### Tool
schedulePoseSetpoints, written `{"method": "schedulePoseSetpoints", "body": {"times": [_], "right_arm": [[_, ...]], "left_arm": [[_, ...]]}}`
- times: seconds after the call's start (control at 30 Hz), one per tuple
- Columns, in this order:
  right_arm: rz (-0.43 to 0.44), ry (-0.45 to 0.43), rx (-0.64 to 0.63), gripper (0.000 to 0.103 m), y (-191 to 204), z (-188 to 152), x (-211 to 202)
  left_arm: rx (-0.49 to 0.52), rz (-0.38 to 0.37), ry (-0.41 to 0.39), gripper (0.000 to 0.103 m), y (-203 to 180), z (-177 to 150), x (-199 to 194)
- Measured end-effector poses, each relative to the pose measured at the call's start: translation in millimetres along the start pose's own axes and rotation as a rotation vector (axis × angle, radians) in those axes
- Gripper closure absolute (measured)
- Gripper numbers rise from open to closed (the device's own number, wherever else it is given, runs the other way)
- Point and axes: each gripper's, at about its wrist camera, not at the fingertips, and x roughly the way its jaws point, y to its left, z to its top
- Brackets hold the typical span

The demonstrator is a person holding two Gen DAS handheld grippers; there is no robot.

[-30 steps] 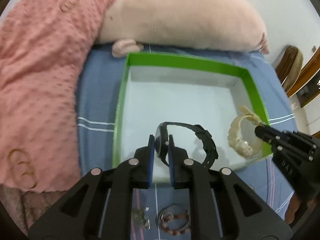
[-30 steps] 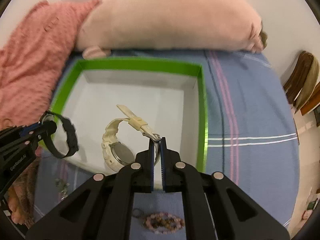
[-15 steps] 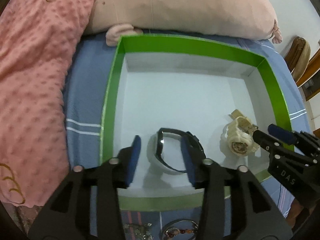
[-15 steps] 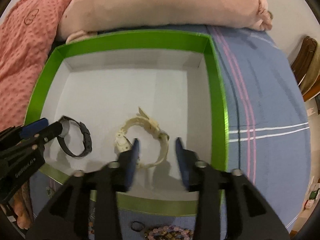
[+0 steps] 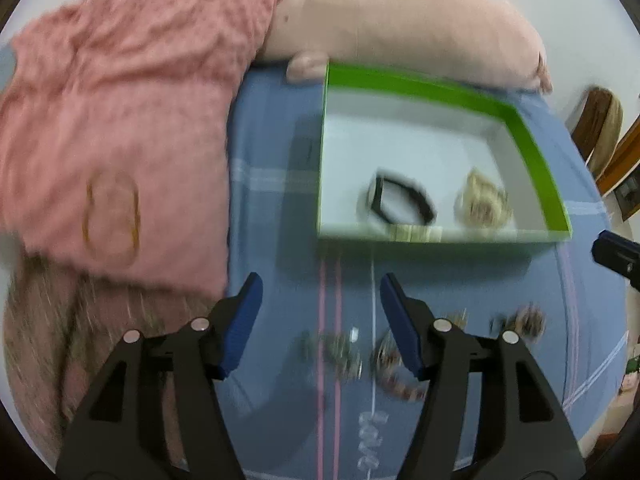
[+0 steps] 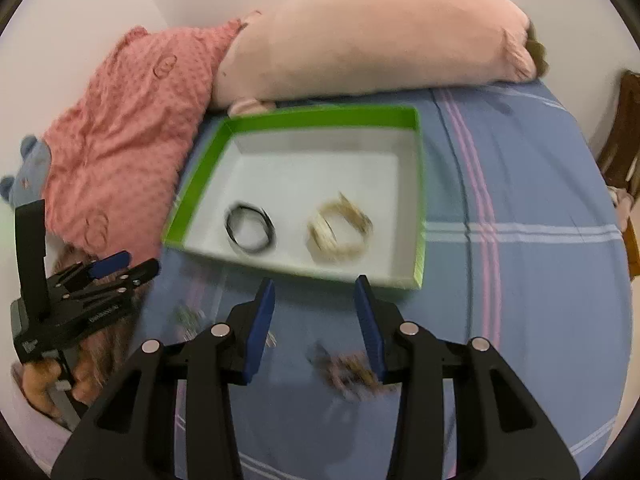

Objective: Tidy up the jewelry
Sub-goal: 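Grasp the pink bead bracelet with the right tool while the left tool grasps the red-white bead bracelet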

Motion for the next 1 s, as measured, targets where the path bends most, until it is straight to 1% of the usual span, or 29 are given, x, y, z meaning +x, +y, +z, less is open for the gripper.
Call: {"method": "schedulePoseSetpoints", "body": {"times": [0.07, 0.17, 0.2, 0.23, 0.43, 0.5, 0.57, 0.63, 0.83, 1.0], "right_arm": [[-0.032, 0.042, 0.007, 0.061, -9, -18, 8], [-0.095, 0.132, 0.030, 0.063, -22, -45, 30], [-0.105, 0.146, 0.029, 0.067, -24, -52, 37], [-0.113, 0.156, 0.032, 0.069, -27, -58, 40], [-0.157, 0.197, 0.063, 0.074, -38, -69, 69], [-0.153, 0.207, 0.069, 0.076, -38, -72, 76], [-0.144, 0.208, 0.060, 0.081, -35, -73, 79], [-0.134, 0.216, 0.042, 0.090, -29, -74, 81], [-0.070, 0.223, 0.009, 0.096, -7, -81, 74], [0.004, 0.208, -0.032, 0.096, 19, -86, 48]], "left_arm": [[-0.004, -0.005, 0.038, 0.041, 0, -14, 9], [-0.012, -0.011, 0.088, 0.041, -2, -32, 22], [-0.012, -0.014, 0.095, 0.041, -3, -37, 23], [-0.011, -0.017, 0.101, 0.041, -4, -41, 25], [0.007, -0.029, 0.128, 0.041, -10, -50, 27], [0.008, -0.030, 0.135, 0.040, -10, -53, 28], [0.007, -0.034, 0.139, 0.040, -10, -56, 30], [0.004, -0.036, 0.143, 0.040, -12, -61, 30], [-0.001, -0.043, 0.147, 0.040, -14, -66, 29], [-0.014, -0.055, 0.152, 0.040, -9, -73, 26]]}}
